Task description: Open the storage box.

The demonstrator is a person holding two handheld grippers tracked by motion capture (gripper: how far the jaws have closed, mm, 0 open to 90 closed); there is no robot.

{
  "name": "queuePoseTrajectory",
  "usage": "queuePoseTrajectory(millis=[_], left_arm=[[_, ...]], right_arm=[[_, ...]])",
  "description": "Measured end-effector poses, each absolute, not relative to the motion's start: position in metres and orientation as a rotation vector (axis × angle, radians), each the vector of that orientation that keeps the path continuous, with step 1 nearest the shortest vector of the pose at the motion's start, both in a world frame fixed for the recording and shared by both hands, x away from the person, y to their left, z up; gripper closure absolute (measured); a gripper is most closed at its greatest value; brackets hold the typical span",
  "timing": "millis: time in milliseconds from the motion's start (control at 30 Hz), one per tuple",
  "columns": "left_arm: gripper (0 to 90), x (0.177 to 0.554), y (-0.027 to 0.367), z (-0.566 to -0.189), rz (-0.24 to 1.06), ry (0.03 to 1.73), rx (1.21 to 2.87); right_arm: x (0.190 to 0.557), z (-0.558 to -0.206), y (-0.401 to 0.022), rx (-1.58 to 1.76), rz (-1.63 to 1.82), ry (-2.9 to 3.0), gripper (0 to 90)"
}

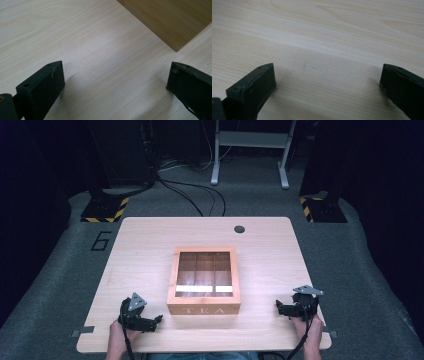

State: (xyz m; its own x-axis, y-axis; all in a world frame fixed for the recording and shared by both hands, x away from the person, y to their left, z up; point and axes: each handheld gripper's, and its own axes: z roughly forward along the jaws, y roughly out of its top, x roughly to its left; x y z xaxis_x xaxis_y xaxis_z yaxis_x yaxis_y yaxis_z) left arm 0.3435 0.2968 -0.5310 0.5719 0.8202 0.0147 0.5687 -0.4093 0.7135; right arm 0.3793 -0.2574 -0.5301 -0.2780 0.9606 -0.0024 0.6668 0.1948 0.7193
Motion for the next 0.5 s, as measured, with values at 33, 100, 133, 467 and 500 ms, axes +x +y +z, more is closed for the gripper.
queuePoseTrajectory(millis=[33, 100, 133, 467, 500], left_arm=[[1.1, 0.3435, 0.2966, -0.5311, 0.487, 1.106, 2.13], [0.9, 0.3436, 0.2968, -0.531, 0.484, 1.105, 2.132], [0.9, 0.3436, 0.2972, -0.5307, 0.486, 1.106, 2.137], [0.1, 0.3434, 0.2959, -0.532, 0.496, 1.128, 2.114], [0.0, 0.3434, 0.2961, -0.5319, 0.495, 1.131, 2.114]], right_arm=[[0.3792, -0.5301, -0.2572, 1.52, 0.856, 2.017, 0.0], [0.3793, -0.5302, -0.2574, 1.515, 0.855, 2.019, 0.0], [0.3793, -0.5302, -0.2574, 1.515, 0.855, 2.019, 0.0], [0.3793, -0.5301, -0.257, 1.522, 0.857, 2.016, 0.0], [0.3793, -0.5301, -0.257, 1.521, 0.857, 2.016, 0.0]])
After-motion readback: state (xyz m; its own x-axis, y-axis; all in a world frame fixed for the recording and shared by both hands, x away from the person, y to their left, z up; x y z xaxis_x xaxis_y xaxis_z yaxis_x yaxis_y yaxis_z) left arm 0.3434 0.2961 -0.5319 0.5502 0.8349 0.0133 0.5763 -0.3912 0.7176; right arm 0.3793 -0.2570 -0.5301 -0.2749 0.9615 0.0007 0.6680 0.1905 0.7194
